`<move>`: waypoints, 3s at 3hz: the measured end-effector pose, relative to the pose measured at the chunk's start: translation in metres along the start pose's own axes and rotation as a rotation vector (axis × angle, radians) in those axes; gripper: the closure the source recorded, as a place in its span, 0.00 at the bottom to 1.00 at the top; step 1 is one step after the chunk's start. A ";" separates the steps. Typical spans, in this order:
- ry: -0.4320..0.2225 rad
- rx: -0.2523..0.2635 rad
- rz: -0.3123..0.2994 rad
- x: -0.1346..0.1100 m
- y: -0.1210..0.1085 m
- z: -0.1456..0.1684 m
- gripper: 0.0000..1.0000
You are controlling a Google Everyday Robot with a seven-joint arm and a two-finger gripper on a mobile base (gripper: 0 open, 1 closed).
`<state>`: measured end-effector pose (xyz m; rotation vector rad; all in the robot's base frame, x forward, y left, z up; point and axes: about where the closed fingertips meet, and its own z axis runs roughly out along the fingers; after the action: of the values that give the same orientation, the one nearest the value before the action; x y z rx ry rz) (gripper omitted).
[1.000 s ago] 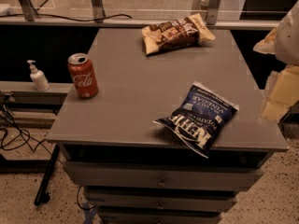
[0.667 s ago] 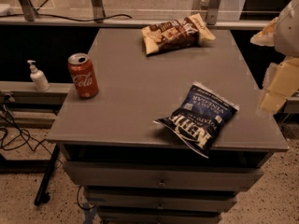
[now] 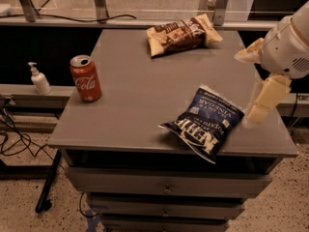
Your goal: Move blue chip bag near brown chip bag
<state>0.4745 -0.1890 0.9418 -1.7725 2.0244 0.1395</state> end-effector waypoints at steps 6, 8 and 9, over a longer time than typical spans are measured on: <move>-0.090 -0.157 0.081 0.015 0.036 0.099 0.64; -0.064 -0.123 0.105 0.013 0.019 0.087 1.00; -0.052 -0.073 0.095 0.000 -0.008 0.073 1.00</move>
Offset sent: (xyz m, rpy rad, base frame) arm -0.0138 0.0077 -0.0892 0.0834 0.1455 0.0313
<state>0.5009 -0.1639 0.8785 -1.6972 2.0912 0.2896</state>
